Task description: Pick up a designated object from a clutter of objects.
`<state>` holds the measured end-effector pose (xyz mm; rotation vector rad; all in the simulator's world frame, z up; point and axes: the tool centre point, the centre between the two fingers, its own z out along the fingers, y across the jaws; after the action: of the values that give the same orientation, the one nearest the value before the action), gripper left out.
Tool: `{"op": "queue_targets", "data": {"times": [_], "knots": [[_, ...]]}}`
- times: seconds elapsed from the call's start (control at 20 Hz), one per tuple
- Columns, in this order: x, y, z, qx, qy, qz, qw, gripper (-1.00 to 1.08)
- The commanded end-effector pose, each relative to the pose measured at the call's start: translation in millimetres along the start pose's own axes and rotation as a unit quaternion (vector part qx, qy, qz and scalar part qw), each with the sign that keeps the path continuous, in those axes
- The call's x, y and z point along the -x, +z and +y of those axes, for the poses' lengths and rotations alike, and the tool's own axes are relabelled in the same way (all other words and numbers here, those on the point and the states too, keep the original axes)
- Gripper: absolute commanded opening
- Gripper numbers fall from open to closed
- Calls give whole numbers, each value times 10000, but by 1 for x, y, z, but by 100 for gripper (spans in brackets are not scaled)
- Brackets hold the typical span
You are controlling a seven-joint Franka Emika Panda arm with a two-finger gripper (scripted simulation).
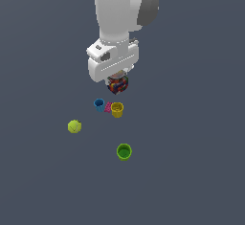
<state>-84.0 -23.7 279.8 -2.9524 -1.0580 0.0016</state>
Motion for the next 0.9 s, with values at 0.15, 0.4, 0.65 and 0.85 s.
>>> {"op": "queue_targets", "data": {"times": [0.15, 0.4, 0.65, 0.85], "knots": [[12, -46, 38, 18, 1, 0, 10000, -100], [19, -74, 63, 23, 2, -3, 10000, -100], [22, -90, 78, 27, 1, -6, 10000, -100], [23, -97, 84, 27, 1, -6, 10000, -100]]}}
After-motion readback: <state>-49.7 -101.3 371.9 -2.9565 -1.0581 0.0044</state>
